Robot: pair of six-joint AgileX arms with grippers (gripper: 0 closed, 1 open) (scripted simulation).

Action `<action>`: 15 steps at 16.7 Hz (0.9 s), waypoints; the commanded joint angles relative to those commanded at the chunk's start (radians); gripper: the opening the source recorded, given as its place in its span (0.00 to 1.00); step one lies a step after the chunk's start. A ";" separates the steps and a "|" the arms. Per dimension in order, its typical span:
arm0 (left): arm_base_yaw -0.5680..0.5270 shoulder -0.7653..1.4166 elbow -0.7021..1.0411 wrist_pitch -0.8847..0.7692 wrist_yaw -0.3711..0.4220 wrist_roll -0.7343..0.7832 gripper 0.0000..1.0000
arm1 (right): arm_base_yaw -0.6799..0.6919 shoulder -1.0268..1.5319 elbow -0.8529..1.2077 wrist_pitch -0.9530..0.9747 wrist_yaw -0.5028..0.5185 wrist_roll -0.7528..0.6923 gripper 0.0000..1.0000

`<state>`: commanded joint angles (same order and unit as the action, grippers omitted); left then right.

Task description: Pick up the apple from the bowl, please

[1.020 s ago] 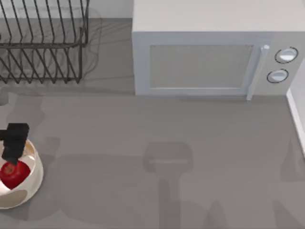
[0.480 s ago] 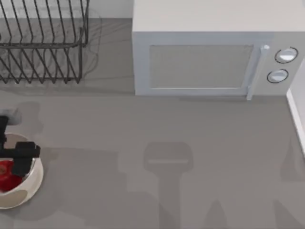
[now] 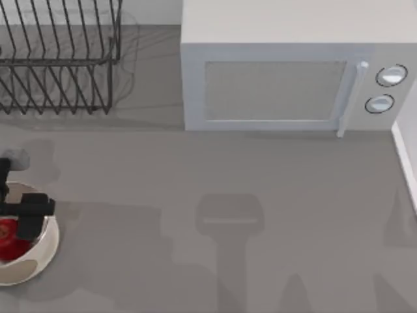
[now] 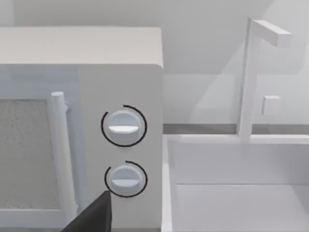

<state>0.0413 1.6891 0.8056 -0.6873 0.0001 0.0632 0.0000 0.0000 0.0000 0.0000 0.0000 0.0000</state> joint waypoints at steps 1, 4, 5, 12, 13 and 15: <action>0.000 0.000 0.000 0.000 0.000 0.000 0.70 | 0.000 0.000 0.000 0.000 0.000 0.000 1.00; 0.000 0.000 0.000 0.000 0.000 0.000 0.47 | 0.000 0.000 0.000 0.000 0.000 0.000 1.00; 0.000 0.000 0.000 0.000 0.000 0.000 0.40 | 0.000 0.000 0.000 0.000 0.000 0.000 1.00; 0.000 0.000 0.000 0.000 0.000 0.000 0.00 | 0.000 0.000 0.000 0.000 0.000 0.000 1.00; 0.000 0.000 0.000 0.000 0.000 0.000 0.00 | 0.000 0.000 0.000 0.000 0.000 0.000 1.00; 0.000 0.000 0.000 0.000 0.000 0.000 0.00 | 0.000 0.000 0.000 0.000 0.000 0.000 1.00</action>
<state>0.0413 1.6891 0.8056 -0.6873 0.0001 0.0632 0.0000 0.0000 0.0000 0.0000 0.0000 0.0000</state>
